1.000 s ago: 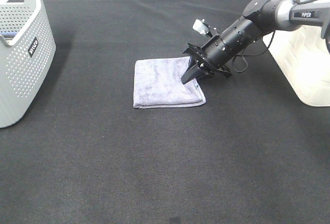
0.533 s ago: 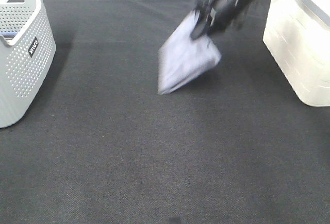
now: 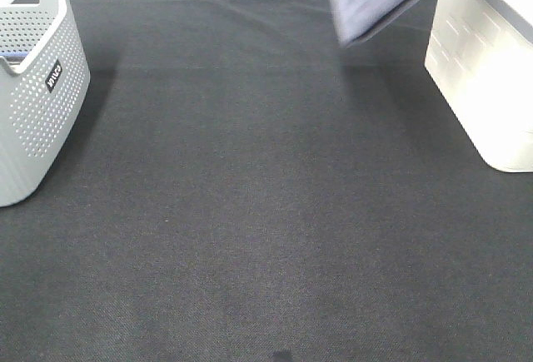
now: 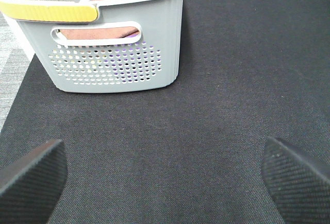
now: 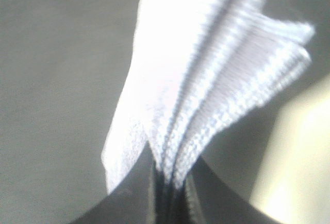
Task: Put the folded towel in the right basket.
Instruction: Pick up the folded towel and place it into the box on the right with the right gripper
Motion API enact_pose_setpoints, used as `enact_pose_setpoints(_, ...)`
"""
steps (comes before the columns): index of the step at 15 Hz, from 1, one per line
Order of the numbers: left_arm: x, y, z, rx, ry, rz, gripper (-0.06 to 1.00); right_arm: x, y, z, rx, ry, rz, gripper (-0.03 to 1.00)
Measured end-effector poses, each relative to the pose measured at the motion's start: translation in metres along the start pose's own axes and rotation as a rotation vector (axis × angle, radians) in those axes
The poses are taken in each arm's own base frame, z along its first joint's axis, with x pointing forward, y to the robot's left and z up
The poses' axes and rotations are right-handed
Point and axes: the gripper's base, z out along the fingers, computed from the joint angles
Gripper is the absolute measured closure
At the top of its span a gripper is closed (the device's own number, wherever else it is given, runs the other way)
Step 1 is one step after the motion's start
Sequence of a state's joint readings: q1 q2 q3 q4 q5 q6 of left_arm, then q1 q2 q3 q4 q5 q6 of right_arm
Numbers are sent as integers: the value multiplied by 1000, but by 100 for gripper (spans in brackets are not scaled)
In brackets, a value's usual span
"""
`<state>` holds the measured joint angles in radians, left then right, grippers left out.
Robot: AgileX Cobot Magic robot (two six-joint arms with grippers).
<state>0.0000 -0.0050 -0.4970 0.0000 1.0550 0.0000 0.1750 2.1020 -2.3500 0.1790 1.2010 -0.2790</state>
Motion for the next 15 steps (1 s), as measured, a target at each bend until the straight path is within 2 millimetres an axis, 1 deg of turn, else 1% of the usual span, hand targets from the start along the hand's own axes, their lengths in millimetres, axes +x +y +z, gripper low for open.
enact_pose_setpoints(1,0,0,0,0,0,0,-3,1,-14,-15,34,-14,32,90)
enact_pose_setpoints(2,0,0,0,0,0,0,-3,4,-33,-30,74,-24,69,90)
enact_pose_setpoints(3,0,0,0,0,0,0,-3,11,-60,-48,130,-40,138,90)
enact_pose_setpoints(4,0,0,0,0,0,0,-3,16,-78,-61,168,-53,189,90)
enact_pose_setpoints(6,0,0,0,0,0,0,-3,28,-108,-78,232,-65,269,90)
enact_pose_setpoints(7,0,0,0,0,0,0,-3,34,-122,-83,257,-65,298,90)
enact_pose_setpoints(8,0,0,0,0,0,0,-3,38,-130,-85,271,-62,315,90)
enact_pose_setpoints(10,0,0,0,0,0,0,-3,46,-140,-77,274,-33,338,90)
enact_pose_setpoints(11,0,0,0,0,0,0,-3,50,-143,-67,267,-7,347,90)
enact_pose_setpoints(12,0,0,0,0,0,0,-3,50,-143,-67,267,-7,347,90)
enact_pose_setpoints(13,0,0,0,0,0,0,-3,57,-149,-45,249,38,365,90)
enact_pose_setpoints(14,0,0,0,0,0,0,-3,61,-153,-32,239,61,387,88)
enact_pose_setpoints(15,0,0,0,0,0,0,-3,65,-155,-20,226,82,400,83)
